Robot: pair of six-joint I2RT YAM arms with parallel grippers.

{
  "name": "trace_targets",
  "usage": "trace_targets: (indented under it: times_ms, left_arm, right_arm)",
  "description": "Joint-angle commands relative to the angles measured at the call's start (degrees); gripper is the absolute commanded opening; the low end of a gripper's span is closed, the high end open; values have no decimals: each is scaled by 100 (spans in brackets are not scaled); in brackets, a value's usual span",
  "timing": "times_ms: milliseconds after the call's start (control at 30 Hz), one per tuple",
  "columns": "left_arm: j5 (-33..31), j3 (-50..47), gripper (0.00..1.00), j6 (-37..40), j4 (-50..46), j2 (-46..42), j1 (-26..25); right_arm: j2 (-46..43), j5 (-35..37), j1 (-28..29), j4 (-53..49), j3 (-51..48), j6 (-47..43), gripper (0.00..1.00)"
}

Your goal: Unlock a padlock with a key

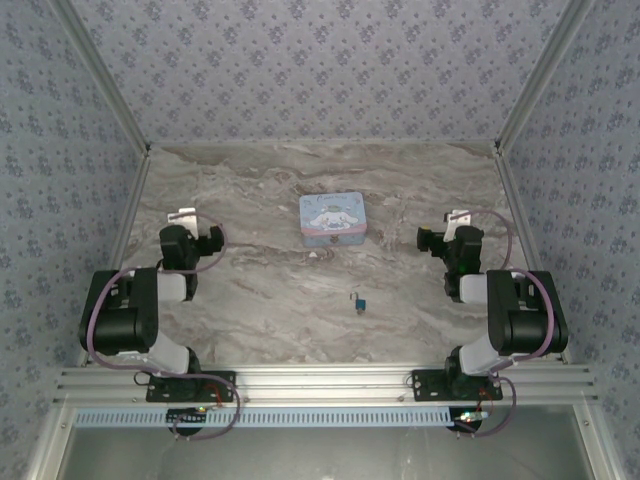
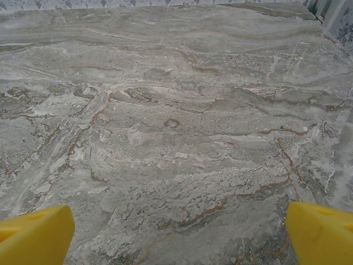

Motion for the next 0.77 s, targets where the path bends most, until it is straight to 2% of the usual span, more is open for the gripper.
trace_targets:
  times_ms: [0,733]
  left_arm:
    - [71,40,99,-64,-25,-7,-45]
    - [55,37,99,-53,-25,-6,-51]
  right_arm:
    - [45,108,35,3,60,-89,100]
    - [53,51,-5,-23,65,-63,100]
